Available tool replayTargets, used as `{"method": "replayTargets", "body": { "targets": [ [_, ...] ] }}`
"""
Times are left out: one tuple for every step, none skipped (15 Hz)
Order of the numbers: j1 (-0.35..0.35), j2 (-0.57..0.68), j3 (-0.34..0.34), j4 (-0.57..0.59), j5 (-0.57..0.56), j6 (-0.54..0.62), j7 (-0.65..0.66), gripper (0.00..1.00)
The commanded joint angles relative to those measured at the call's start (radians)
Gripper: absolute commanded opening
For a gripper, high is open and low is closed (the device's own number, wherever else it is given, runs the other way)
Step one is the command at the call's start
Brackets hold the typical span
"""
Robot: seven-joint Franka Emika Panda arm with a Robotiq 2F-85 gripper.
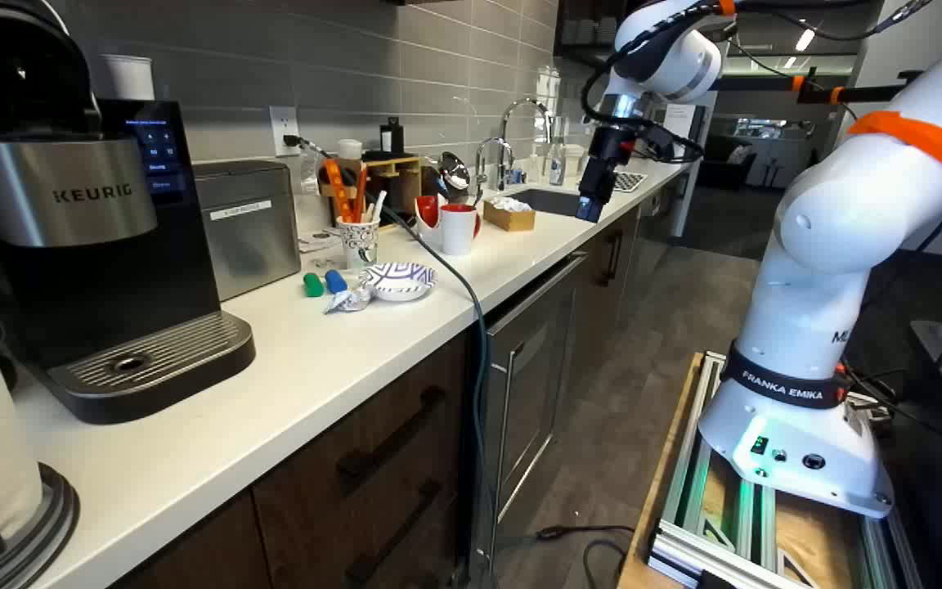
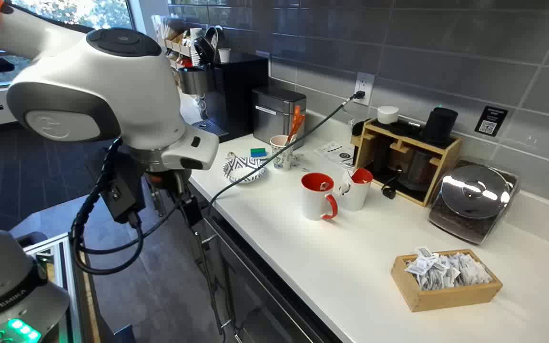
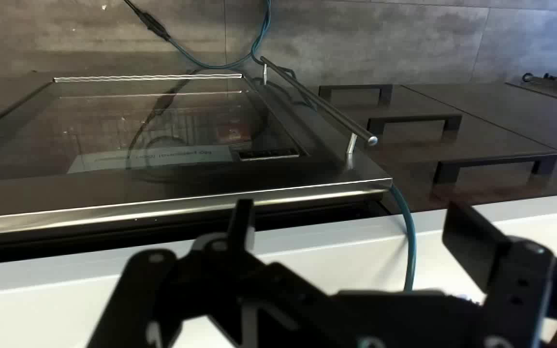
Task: Put the k-cup into the coffee maker
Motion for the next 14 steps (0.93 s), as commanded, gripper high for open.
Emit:
{"method": "replayTargets", "body": {
  "targets": [
    [-0.033, 0.009, 0.033, 0.001, 0.023, -0.002, -0.018, 1.00],
    [-0.033, 0.009, 0.033, 0.001, 0.023, -0.002, -0.018, 1.00],
    [-0.033, 0.009, 0.033, 0.001, 0.023, -0.002, -0.018, 1.00],
    [-0.033, 0.009, 0.033, 0.001, 0.023, -0.002, -0.018, 1.00],
    [-0.033, 0.009, 0.033, 0.001, 0.023, -0.002, -0.018, 1.00],
    [-0.033, 0.009, 0.033, 0.001, 0.023, -0.002, -0.018, 1.00],
    [-0.033, 0.009, 0.033, 0.001, 0.023, -0.002, -0.018, 1.00],
    [-0.033, 0.009, 0.033, 0.001, 0.023, -0.002, -0.018, 1.00],
    [-0.014, 0.000, 0.028, -0.001, 0.027, 0.049, -0.068, 1.00],
    [0.010, 0.010, 0.034, 0.012, 0.026, 0.099, -0.116, 1.00],
    [0.038, 0.029, 0.043, 0.041, 0.052, 0.132, -0.142, 1.00],
    [0.057, 0.040, 0.055, 0.060, 0.059, 0.167, -0.169, 1.00],
    [0.089, 0.057, 0.058, 0.090, 0.082, 0.202, -0.200, 1.00],
    [0.116, 0.065, 0.062, 0.114, 0.102, 0.233, -0.232, 1.00]
  ]
}}
